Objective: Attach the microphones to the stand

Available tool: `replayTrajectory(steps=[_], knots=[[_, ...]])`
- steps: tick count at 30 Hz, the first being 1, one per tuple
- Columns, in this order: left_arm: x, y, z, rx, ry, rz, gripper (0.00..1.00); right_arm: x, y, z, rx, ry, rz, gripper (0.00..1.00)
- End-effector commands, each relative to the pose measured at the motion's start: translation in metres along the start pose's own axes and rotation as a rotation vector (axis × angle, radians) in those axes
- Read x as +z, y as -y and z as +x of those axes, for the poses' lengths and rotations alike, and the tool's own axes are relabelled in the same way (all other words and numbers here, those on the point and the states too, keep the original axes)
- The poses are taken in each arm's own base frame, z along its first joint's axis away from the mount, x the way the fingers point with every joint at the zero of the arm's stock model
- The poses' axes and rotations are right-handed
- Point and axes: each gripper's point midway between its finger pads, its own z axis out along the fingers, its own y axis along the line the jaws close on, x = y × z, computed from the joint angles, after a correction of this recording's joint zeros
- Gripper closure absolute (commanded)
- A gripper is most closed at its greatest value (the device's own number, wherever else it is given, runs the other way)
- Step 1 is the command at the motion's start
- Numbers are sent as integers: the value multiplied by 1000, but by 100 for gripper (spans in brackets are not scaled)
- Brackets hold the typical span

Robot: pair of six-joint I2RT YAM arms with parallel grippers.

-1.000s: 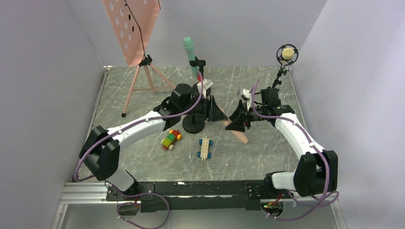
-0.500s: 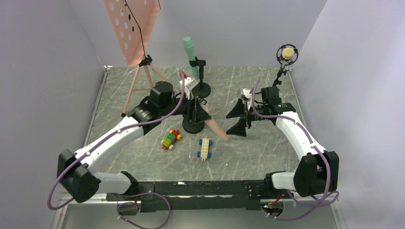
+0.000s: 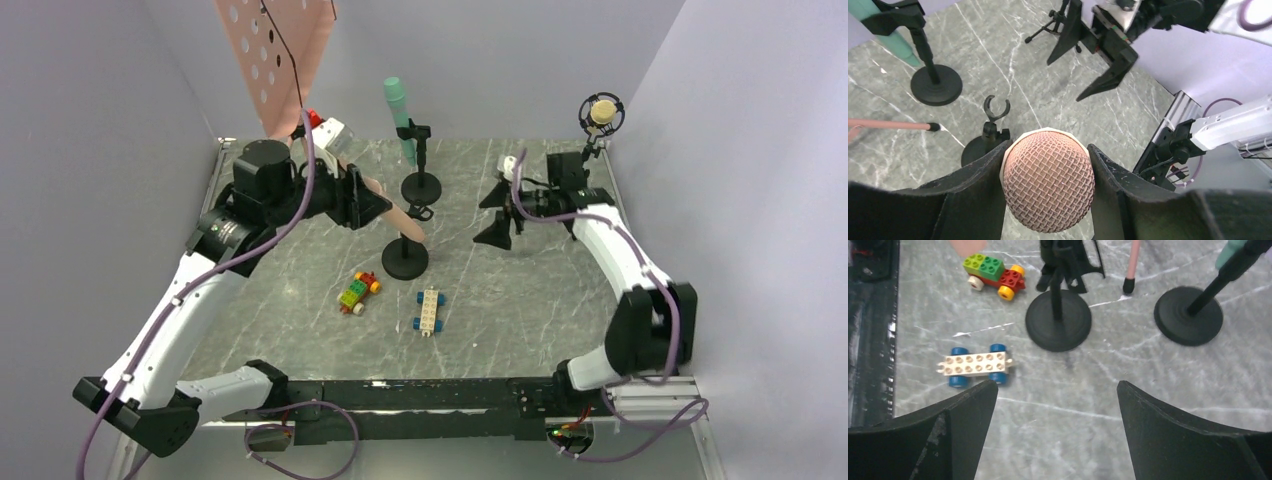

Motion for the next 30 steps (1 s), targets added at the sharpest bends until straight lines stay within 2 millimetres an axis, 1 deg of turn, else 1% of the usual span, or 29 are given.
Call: replayTrajectory(steps=[1,2,4,6,8,10,13,15,19,26,30], knots=[[-21,-4,-17,57,19,-48,97,19,21,-27,-239,22,-125,10],[-23,-5,-20,65,28,-58,97,24,23,-30,-243,25,-156,15],[-27,-9,-27,74,44,-83,97,36,37,-41,-274,36,-178,26],[-29,-11,-33,79,58,-99,97,49,51,-48,-285,36,-192,39],[-31,-13,-38,87,65,-111,97,61,59,-52,-284,43,-224,49],[-32,-13,-42,95,70,-121,97,70,60,-53,-275,54,-258,57],[-34,-15,-44,105,73,-132,97,84,55,-50,-288,57,-302,74],[-34,-15,-44,104,69,-133,97,91,54,-50,-295,66,-311,83],[-31,-15,-43,97,73,-123,97,103,51,-47,-297,74,-323,92],[-27,-13,-36,75,75,-98,97,114,48,-48,-295,81,-355,96],[-29,-12,-33,72,75,-97,97,114,37,-44,-309,84,-403,97]])
